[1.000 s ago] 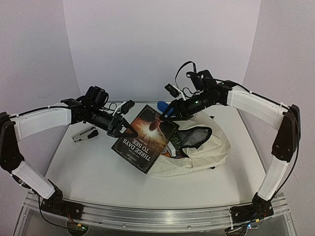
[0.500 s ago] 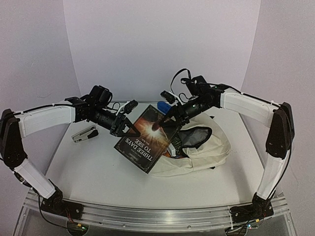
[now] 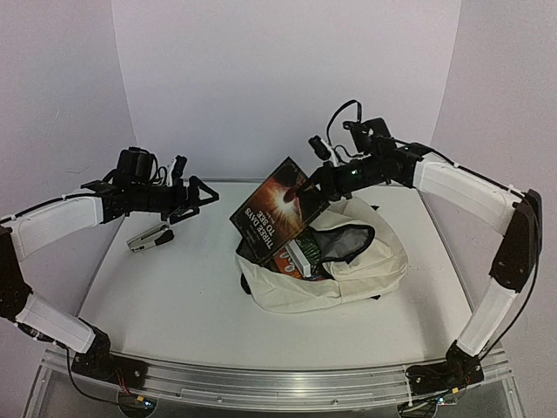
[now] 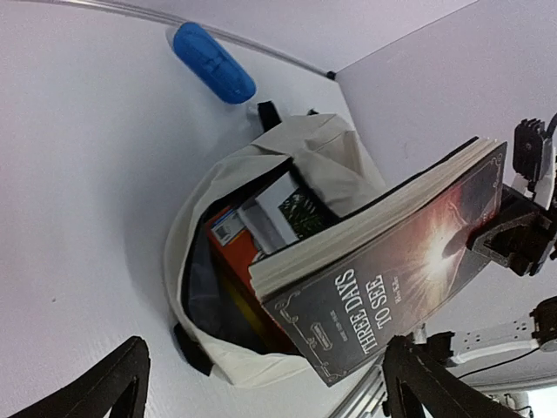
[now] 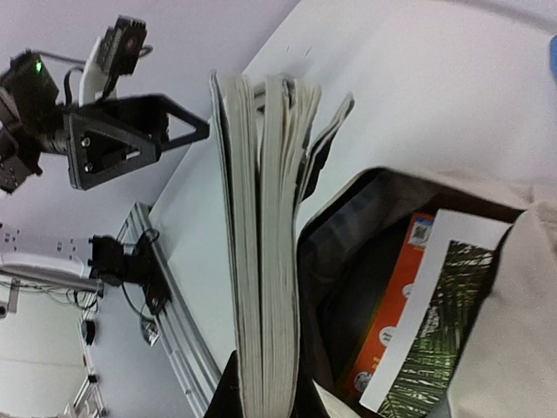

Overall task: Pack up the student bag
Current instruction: Pick up the book from the center of the board.

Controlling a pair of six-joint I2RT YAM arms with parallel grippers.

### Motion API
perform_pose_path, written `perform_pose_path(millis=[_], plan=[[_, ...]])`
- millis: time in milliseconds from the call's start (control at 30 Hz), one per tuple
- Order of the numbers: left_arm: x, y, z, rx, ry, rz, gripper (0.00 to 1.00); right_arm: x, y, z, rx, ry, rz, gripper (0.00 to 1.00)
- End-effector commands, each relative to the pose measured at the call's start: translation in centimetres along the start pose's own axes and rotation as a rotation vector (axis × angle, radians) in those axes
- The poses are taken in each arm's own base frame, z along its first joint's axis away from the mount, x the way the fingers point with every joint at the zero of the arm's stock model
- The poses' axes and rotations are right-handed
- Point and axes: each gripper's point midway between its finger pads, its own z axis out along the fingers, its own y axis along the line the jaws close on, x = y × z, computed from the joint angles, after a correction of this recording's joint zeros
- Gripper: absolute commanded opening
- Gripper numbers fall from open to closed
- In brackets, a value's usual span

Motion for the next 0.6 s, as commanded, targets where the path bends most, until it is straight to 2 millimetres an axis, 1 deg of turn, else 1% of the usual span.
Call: perform_pose_path(millis=[0,33,67,133,267,400,467,567], plan=[[-2.6,-6.7,-1.7,0.277,-0.109,0.081,0.95,-7.7,6.5,-7.8,-0.113,-0.437,-0.082,0.0],[-2.5,-7.4,-1.9,0.316,-0.102,0.095,0.95,-7.7,7.2,-8.4,-0.142,-0.463,-0.079,0.0],[-2.3,-8.1,-2.0,0.354,-0.086,0.107,0.96,-8.0,8.3,-9.4,-0.183,-0.505,-0.1,0.0],[-2.0,-9.5,-2.4,0.426,-0.061,0.13,0.96,-7.9,9.3,-10.3,-0.234,-0.537,-0.112,0.0],[-1.3,-12.6,-2.6,0.55,-0.028,0.195,0.96,-7.5,9.9,-10.4,-0.278,-0.534,-0.111,0.0],[-0.5,-16.0,-1.8,0.613,-0.013,0.265,0.96,-6.8,11.6,-10.5,-0.385,-0.493,-0.138,0.0],[-0.7,-17.2,-1.7,0.648,-0.033,0.276,0.96,-6.6,12.2,-10.8,-0.412,-0.481,-0.15,0.0],[-1.3,-18.0,-2.1,0.696,-0.093,0.278,0.92,-6.4,12.6,-11.2,-0.421,-0.484,-0.162,0.0]])
